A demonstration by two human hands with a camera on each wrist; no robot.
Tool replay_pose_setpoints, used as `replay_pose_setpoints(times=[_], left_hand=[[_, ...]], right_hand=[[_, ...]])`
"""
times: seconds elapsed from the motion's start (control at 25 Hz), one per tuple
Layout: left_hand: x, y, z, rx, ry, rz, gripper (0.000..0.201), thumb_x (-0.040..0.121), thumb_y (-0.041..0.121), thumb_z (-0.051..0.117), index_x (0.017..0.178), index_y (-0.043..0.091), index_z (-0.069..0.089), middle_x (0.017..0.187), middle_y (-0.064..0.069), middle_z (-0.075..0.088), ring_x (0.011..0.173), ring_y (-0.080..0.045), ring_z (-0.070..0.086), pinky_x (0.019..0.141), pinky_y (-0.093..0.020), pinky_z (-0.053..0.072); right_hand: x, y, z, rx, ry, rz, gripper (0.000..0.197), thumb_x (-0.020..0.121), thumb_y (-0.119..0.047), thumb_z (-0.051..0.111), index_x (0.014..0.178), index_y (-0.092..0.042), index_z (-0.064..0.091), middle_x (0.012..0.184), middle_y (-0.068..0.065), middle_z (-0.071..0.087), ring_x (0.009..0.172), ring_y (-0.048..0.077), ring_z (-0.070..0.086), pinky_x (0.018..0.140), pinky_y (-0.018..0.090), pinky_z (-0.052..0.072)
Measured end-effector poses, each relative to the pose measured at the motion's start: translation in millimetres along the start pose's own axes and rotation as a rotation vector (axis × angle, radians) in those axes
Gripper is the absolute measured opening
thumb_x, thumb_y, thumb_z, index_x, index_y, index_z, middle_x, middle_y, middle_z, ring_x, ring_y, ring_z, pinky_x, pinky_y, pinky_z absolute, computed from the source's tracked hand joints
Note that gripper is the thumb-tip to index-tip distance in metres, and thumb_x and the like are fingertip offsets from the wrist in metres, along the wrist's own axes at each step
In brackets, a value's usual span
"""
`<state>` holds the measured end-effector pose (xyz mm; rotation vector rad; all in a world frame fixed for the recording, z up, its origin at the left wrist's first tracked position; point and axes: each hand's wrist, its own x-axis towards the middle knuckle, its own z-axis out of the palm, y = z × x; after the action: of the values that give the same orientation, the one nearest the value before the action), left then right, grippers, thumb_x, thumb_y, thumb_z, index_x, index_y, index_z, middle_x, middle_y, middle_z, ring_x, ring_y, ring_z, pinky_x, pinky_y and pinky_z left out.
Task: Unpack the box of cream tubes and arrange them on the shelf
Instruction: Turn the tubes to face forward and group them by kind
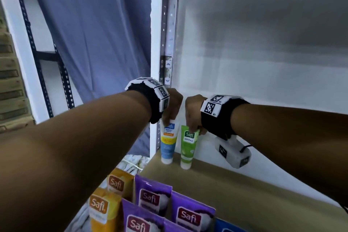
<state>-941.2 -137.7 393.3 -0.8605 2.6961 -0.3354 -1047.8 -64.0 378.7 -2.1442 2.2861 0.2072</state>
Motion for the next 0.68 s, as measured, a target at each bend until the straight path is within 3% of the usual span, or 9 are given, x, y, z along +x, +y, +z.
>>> replay_pose_setpoints(times=[0.04,0.12,0.16,0.28,0.4,0.44,0.56,0.68], left_hand=[[-1.6,2.3,1.1,0.009,0.011,0.001,0.034,0.072,0.02,0.083,0.104,0.01,0.074,0.109,-0.003,0.07,0.099,-0.015,0.063,0.062,-0.008,0.044],[-7.1,5.9,-3.2,-0.015,0.036,-0.022,0.032,0.072,0.015,0.083,0.102,0.007,0.075,0.105,-0.004,0.071,0.091,-0.014,0.063,0.053,-0.003,0.04],[-12.7,6.4,-9.2,-0.047,0.055,-0.041,0.031,0.07,0.012,0.083,0.1,0.005,0.075,0.103,-0.005,0.071,0.089,-0.016,0.064,0.055,-0.005,0.043],[-39.4,6.5,-34.5,-0.044,0.12,-0.039,0.03,0.066,0.009,0.085,0.095,0.005,0.075,0.099,-0.009,0.073,0.094,-0.024,0.068,0.077,-0.022,0.051],[-77.4,11.0,-68.8,0.026,0.176,-0.03,0.026,0.071,0.015,0.083,0.096,0.01,0.077,0.096,-0.006,0.074,0.095,-0.021,0.067,0.075,-0.021,0.047],[-92.9,14.6,-80.7,0.046,0.214,-0.023,0.025,0.071,0.018,0.082,0.095,0.012,0.077,0.094,-0.005,0.074,0.095,-0.019,0.067,0.075,-0.021,0.046],[-134.3,27.5,-107.7,0.035,0.309,-0.021,0.025,0.071,0.021,0.082,0.094,0.012,0.077,0.095,-0.007,0.073,0.096,-0.02,0.065,0.074,-0.02,0.047],[-180.2,54.2,-131.8,0.032,0.343,-0.019,0.026,0.07,0.021,0.082,0.095,0.013,0.077,0.091,-0.004,0.074,0.091,-0.018,0.067,0.066,-0.016,0.041]], right_hand=[[-2.4,-1.7,0.0,-0.016,0.018,-0.017,0.028,0.056,-0.024,0.084,0.056,-0.008,0.062,0.059,0.008,0.069,0.057,0.024,0.071,0.062,0.045,0.061],[-13.0,-5.1,-6.4,-0.024,0.064,-0.016,0.029,0.06,-0.02,0.084,0.055,-0.009,0.057,0.061,0.009,0.067,0.059,0.023,0.069,0.063,0.038,0.062],[-19.3,-5.8,-12.7,-0.014,0.083,0.0,0.026,0.062,-0.018,0.084,0.058,-0.007,0.061,0.064,0.009,0.068,0.06,0.023,0.07,0.063,0.038,0.062],[-44.0,-5.4,-36.7,0.062,0.145,0.07,0.021,0.063,-0.015,0.085,0.078,-0.006,0.071,0.073,0.01,0.072,0.06,0.024,0.071,0.06,0.043,0.061],[-84.8,-6.1,-69.0,0.053,0.2,0.095,0.025,0.074,-0.013,0.078,0.095,0.0,0.073,0.09,0.015,0.073,0.068,0.022,0.07,0.052,0.025,0.054],[-102.1,-6.5,-79.9,0.042,0.227,0.101,0.026,0.076,-0.013,0.076,0.098,0.002,0.072,0.094,0.016,0.073,0.068,0.021,0.067,0.052,0.024,0.052],[-155.9,-6.9,-108.6,0.049,0.318,0.113,0.03,0.076,-0.018,0.077,0.097,0.001,0.069,0.09,0.007,0.069,0.075,0.02,0.067,0.072,0.033,0.06],[-219.7,-11.2,-129.7,0.002,0.36,0.125,0.028,0.079,-0.02,0.076,0.098,-0.001,0.07,0.096,0.008,0.068,0.085,0.024,0.068,0.079,0.036,0.059]])
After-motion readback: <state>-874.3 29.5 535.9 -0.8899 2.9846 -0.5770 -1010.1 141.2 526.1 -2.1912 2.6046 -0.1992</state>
